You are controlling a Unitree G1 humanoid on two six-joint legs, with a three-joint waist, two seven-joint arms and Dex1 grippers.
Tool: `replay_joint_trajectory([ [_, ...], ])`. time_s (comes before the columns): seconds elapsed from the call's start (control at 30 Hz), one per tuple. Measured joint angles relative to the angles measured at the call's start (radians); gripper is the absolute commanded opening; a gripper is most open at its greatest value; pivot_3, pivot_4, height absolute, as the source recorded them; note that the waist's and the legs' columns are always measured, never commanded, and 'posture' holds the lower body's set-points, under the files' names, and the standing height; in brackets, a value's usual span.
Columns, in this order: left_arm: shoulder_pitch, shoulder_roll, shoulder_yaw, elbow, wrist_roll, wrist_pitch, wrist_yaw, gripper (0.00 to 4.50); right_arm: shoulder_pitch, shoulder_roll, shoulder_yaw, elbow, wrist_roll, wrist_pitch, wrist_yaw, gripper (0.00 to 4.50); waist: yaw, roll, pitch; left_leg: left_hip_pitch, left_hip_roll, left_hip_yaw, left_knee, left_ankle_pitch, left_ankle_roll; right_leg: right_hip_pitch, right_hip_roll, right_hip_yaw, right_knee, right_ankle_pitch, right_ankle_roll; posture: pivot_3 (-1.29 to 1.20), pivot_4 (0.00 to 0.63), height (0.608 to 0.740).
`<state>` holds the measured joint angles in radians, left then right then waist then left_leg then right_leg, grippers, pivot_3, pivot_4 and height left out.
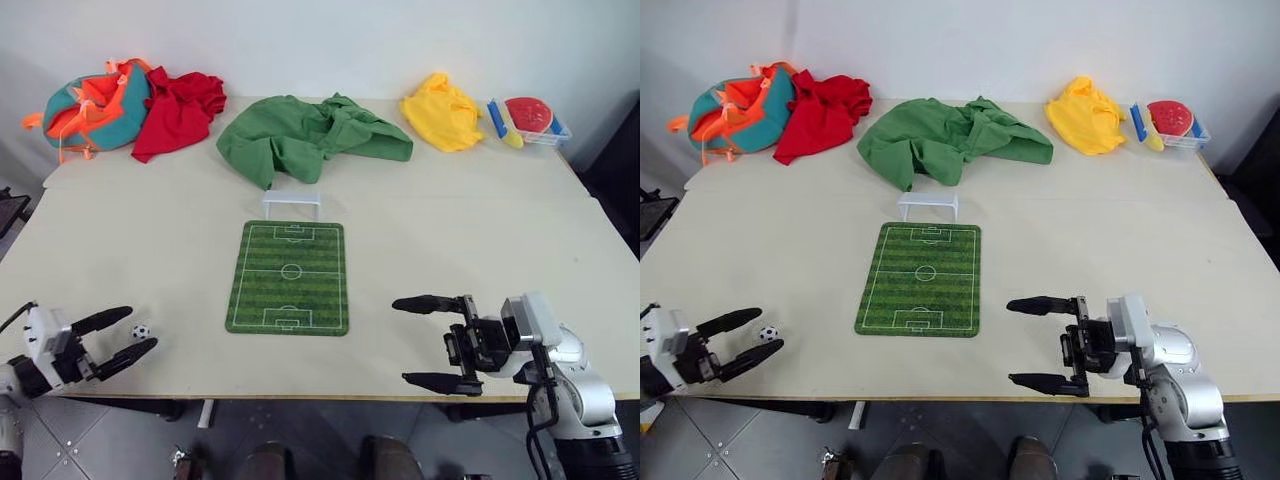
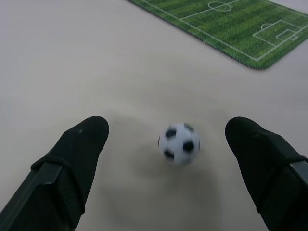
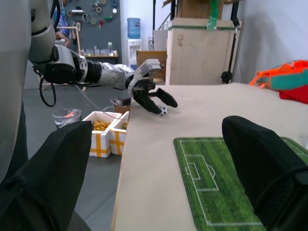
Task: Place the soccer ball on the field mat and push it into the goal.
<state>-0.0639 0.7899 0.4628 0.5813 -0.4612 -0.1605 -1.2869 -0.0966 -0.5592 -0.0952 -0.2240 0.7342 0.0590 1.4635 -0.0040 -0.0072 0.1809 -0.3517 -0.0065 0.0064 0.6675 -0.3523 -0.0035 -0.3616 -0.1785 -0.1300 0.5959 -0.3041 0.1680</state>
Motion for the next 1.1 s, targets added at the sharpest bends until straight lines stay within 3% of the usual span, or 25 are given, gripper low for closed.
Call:
replay_joint_trajectory([
  [0.1,0.003,0.001,-0.011,0.000,0.007,0.007,0.010,3.92,0.004,-0.007,-0.019,0.000,-0.002,-0.003,-0.011,4.50,0.000,0.000,0.000,0.000,0.000,0.000,0.000,0.000,0.000,0.000,0.000,0.000,0.000,0.000,0.000,0.00,0.150,0.740],
  [0.43,0.011,0.009,-0.022,-0.013,0.009,0.029,0.005,0.90,0.016,-0.011,-0.036,0.010,-0.028,-0.027,-0.044,4.50,0.003,0.000,0.000,0.000,0.000,0.001,0.001,-0.001,0.000,0.000,0.000,0.000,0.000,0.000,0.000,0.00,0.150,0.740],
  [0.57,0.005,0.007,-0.046,-0.067,0.001,0.073,-0.005,0.88,0.031,-0.028,-0.067,0.038,-0.037,-0.040,-0.043,4.50,0.007,0.000,0.000,0.000,0.000,0.000,0.001,-0.001,0.001,0.000,0.000,0.000,0.000,0.000,0.000,0.00,0.150,0.740],
  [0.8,-0.144,-0.011,-0.190,-0.384,-0.067,0.278,-0.023,0.88,0.052,-0.060,-0.132,0.058,-0.024,-0.043,-0.043,4.50,0.019,0.001,0.000,-0.001,0.001,0.000,0.008,-0.003,0.001,0.001,0.000,0.000,0.001,0.000,0.000,0.00,0.150,0.740],
  [0.97,-0.341,-0.100,-0.387,-0.440,0.031,0.322,0.031,0.88,0.111,-0.022,-0.163,0.064,-0.024,-0.112,-0.043,4.50,0.031,0.001,0.000,-0.002,0.001,0.000,0.011,-0.003,0.001,0.002,0.001,0.000,0.001,0.000,0.000,0.00,0.150,0.740],
  [1.1,-0.399,-0.205,-0.501,-0.442,0.087,0.328,0.072,0.88,0.158,0.001,-0.181,0.156,-0.042,-0.202,-0.006,4.50,0.025,0.001,0.000,-0.002,0.000,0.002,0.013,-0.005,0.003,0.003,0.001,0.001,0.001,0.001,0.001,0.00,0.150,0.740],
])
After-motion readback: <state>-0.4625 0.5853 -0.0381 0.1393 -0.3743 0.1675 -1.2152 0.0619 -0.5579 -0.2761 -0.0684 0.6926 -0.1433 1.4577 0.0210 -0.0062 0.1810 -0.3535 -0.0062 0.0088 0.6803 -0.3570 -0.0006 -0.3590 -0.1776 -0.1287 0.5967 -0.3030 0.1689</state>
